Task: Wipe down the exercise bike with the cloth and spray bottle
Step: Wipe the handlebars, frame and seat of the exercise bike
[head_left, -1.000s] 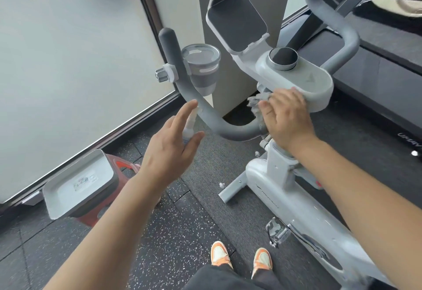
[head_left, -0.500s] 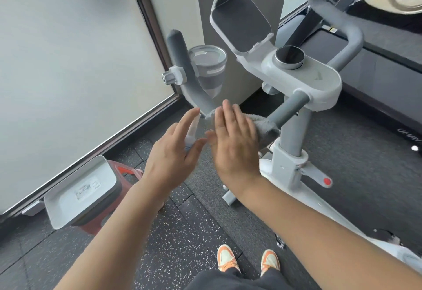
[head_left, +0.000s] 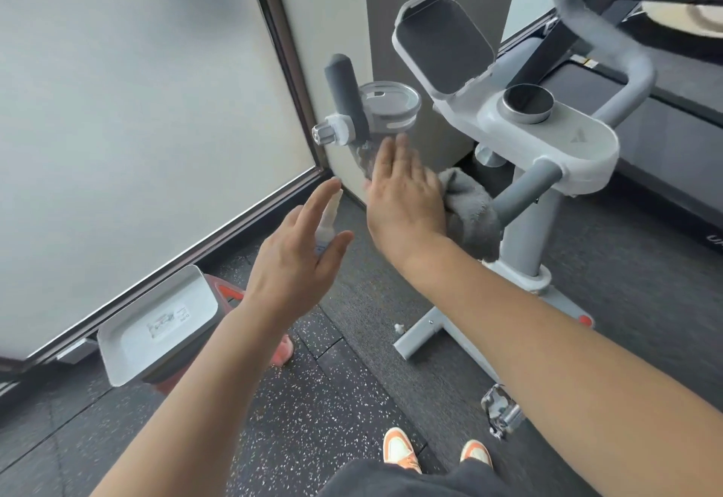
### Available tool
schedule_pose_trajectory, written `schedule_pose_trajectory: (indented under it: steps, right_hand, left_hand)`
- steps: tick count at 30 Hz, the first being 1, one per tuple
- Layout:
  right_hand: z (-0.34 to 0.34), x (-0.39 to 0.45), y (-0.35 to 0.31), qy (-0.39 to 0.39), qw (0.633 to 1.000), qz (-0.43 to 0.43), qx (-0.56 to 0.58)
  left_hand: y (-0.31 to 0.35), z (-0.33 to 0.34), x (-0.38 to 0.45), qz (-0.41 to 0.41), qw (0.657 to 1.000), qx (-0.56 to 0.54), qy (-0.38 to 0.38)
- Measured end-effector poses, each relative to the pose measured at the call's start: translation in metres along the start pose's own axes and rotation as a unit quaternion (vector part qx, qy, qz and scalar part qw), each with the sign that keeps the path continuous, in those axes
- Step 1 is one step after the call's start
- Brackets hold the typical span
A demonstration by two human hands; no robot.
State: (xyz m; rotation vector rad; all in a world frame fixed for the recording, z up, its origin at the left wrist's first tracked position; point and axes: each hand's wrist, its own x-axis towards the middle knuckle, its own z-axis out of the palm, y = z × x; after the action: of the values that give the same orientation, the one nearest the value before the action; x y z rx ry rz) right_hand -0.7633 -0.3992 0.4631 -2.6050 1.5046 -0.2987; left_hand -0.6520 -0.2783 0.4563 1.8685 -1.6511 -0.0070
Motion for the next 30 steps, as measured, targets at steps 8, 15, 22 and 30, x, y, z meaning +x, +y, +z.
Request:
schedule_pose_trajectory:
  steps: [8, 15, 22, 30]
  right_hand:
    - [0.016, -0.060, 0.067, 0.112, 0.989, -0.049, -0.079]
    - [0.012, -0.028, 0.035, 0.081, 0.995, -0.034, -0.036]
    - [0.000, 0.011, -0.004, 0.048, 0.999, 0.007, 0.021]
    - [0.011, -0.009, 0.019, 0.102, 0.987, -0.093, -0.077]
  left_hand:
    - [0.007, 0.009, 0.003, 0.009, 1.000, -0.001, -0.016]
    - [0.008, 0.008, 0.004, 0.004, 1.000, -0.019, -0.017]
    - [0.010, 0.008, 0.004, 0.007, 0.999, -0.028, -0.020]
    - [0.022, 0.013, 0.011, 0.017, 0.999, -0.031, -0.022]
